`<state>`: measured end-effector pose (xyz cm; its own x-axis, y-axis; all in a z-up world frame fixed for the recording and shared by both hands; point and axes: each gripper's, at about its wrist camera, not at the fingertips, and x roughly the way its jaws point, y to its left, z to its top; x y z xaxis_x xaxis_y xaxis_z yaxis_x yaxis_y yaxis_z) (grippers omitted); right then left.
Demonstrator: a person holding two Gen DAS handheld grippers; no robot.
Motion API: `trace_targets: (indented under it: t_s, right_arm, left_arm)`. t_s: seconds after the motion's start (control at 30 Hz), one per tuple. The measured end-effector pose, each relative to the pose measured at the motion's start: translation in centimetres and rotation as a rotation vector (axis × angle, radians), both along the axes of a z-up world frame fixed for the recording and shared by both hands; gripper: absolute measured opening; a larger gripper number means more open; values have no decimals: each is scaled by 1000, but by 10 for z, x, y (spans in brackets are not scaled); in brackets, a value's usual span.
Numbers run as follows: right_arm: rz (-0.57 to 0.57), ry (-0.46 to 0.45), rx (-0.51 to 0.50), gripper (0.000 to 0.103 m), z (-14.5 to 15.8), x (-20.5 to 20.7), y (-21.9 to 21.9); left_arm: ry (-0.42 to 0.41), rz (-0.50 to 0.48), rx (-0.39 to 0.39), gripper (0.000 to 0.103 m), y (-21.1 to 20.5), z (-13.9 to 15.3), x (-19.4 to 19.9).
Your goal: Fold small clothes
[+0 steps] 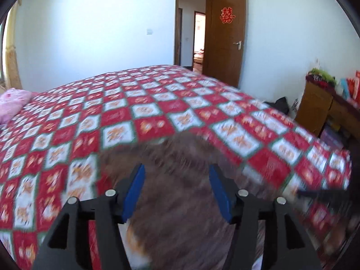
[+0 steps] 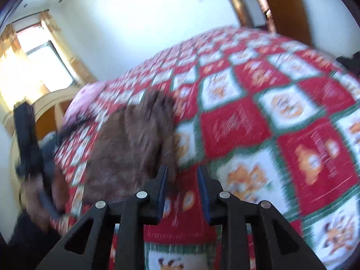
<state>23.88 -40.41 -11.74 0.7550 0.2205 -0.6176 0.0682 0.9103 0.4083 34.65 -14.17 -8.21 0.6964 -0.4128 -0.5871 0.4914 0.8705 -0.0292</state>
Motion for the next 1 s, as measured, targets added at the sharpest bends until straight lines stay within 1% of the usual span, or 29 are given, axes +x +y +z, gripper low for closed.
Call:
trace_targets:
  t_s: [0.03,0.07,0.1,0.17,0.2,0.23,0.27,0.3,0.33,0.37,0.43,0.5,0.53,0.57,0.63,0.7,0.73,0.8,0.83,0.87,0.9,0.93,0.97,1.0]
  right_arm:
    - [4,-12,-8,28,4,4,1]
    - [18,-14,-20,28,9,12,4]
    - [39,-15,-30,28,14,21,10]
    - [85,-26,-34,28,22,41,20]
    - [119,-24,-41,28,25,60,29]
    - [130,-19,-50,28,25,70,34]
    - [142,-13,-74,28,26,90,43]
    - [149,-7,-84,28,27,100,49]
    - [160,2,-94,28,27,116,56]
    - [171,12,-104,28,25,126,61]
    - [205,75,-103,28,13,154,71]
    - [175,127,-123,28,0,179,73]
    - [147,157,-139,17,-6,187,71]
    - [132,164,-139,4,-9,187,68]
    - [110,151,-140,4,-9,181,62]
    - [83,136,-197,4,-8,172,60]
    - [76,142,-215,4,-11,171,59]
    - [105,144,-253,4,-15,172,61]
    - [110,132,-274,9,-13,172,63]
    - [107,121,-291,18,-10,171,63]
    - [103,98,-323,22,-2,171,67]
    - [102,70,-343,24,4,169,70]
    - [105,15,-356,24,16,167,75]
    - [128,-25,-347,24,24,165,79]
  left_arm:
    - [-3,11,27,64,4,-11,-6]
    - [-2,17,38,66,7,-17,-9]
    - [14,25,47,70,10,-27,-11]
    - [59,34,25,71,14,-41,-10]
    - [78,41,4,71,17,-46,-9]
    - [88,43,-13,72,19,-47,-7]
    - [88,42,-28,76,21,-46,-6]
    - [87,44,-37,87,22,-46,-6]
    - [91,49,-43,91,24,-48,-5]
    - [106,51,-51,93,25,-53,-4]
    - [157,41,-76,93,28,-60,0]
    - [171,40,-114,93,34,-60,2]
    - [179,38,-127,93,36,-61,2]
    - [187,38,-137,93,37,-62,3]
    - [198,42,-151,95,39,-64,4]
    - [209,38,-140,97,36,-67,5]
    - [224,33,-136,97,34,-68,7]
    - [248,16,-128,97,31,-71,9]
    - [251,15,-130,98,32,-71,9]
    - [251,16,-135,98,33,-71,7]
    - [250,18,-139,98,34,-71,7]
    - [250,18,-142,98,35,-71,7]
    - [251,19,-145,98,35,-71,7]
    - [249,19,-145,98,35,-71,6]
